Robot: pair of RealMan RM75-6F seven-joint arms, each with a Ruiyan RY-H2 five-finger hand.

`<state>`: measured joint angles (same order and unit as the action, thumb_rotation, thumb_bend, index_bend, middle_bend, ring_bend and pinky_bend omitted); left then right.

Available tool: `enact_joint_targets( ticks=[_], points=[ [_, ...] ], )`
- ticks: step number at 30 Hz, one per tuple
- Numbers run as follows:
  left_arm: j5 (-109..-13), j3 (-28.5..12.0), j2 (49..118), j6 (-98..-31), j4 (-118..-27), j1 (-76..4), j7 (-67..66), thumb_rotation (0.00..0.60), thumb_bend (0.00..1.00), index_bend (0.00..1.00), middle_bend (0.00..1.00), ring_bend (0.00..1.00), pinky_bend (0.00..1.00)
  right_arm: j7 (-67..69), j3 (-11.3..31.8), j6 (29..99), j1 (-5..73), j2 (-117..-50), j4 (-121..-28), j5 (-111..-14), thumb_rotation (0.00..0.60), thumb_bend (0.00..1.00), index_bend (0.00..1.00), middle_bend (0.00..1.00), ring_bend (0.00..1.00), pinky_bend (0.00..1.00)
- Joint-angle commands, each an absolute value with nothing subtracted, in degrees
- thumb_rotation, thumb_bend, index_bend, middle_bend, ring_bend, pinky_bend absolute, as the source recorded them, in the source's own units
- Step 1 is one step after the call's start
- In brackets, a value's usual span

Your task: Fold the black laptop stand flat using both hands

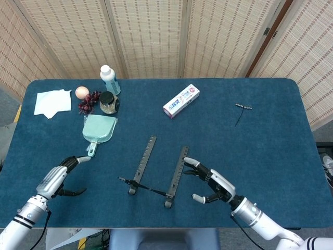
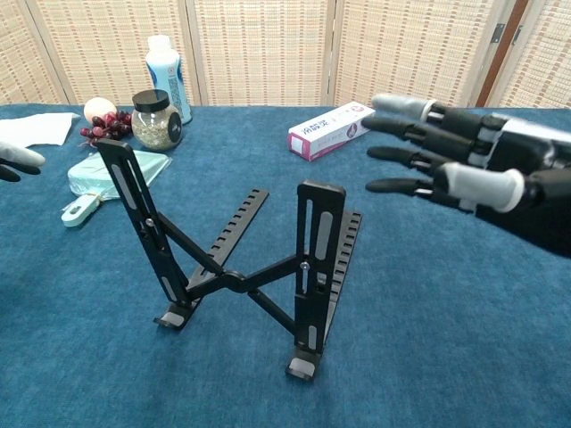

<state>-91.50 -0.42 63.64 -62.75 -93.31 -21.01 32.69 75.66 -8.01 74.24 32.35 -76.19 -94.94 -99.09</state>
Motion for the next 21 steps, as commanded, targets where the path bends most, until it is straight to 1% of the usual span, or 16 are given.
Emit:
enact_joint_targets(
  ticks=[1, 6, 12, 15, 21],
  points=[
    [-95.4, 0.63, 64.59, -57.53, -89.95, -27.36, 54.08, 0.6, 0.2, 0.14, 0.17, 0.16, 0.08, 74.07, -6.99, 76.12, 31.93, -72.81, -97.31, -99.18, 0.6, 0.2, 0.0, 0.02, 0.0, 0.14],
    [-99.31, 2.3, 66.74, -57.65, -84.97, -31.08, 69.79, 0.6, 0.2, 0.14, 0.17, 0.16, 0.08, 72.89, -6.28, 77.58, 31.34, -69.95, -99.14, -99.18, 0.6, 0.2, 0.0, 0.02, 0.0, 0.14],
    [-105.34, 5.76, 69.64, -60.22, -78.17, -36.32, 88.93, 0.6, 0.2, 0.12, 0.17, 0.16, 0.08, 72.61, -5.92, 78.55, 30.54, -68.6, -100.3, -99.4, 0.6, 0.2, 0.0, 0.02, 0.0, 0.14],
    [-107.28, 7.19, 71.46, -61.81, -74.75, -38.5, 95.22, 0.6, 0.2, 0.09, 0.17, 0.16, 0.09, 72.55, -6.01, 78.49, 30.19, -68.45, -100.57, -99.37, 0.6, 0.2, 0.0, 0.02, 0.0, 0.14],
    [-109.51, 10.22, 74.66, -64.07, -69.85, -42.08, 105.38, 0.6, 0.2, 0.09, 0.18, 0.16, 0.11, 72.69, -5.91, 78.39, 29.57, -68.6, -100.52, -99.05, 0.6, 0.2, 0.0, 0.02, 0.0, 0.14]
  ],
)
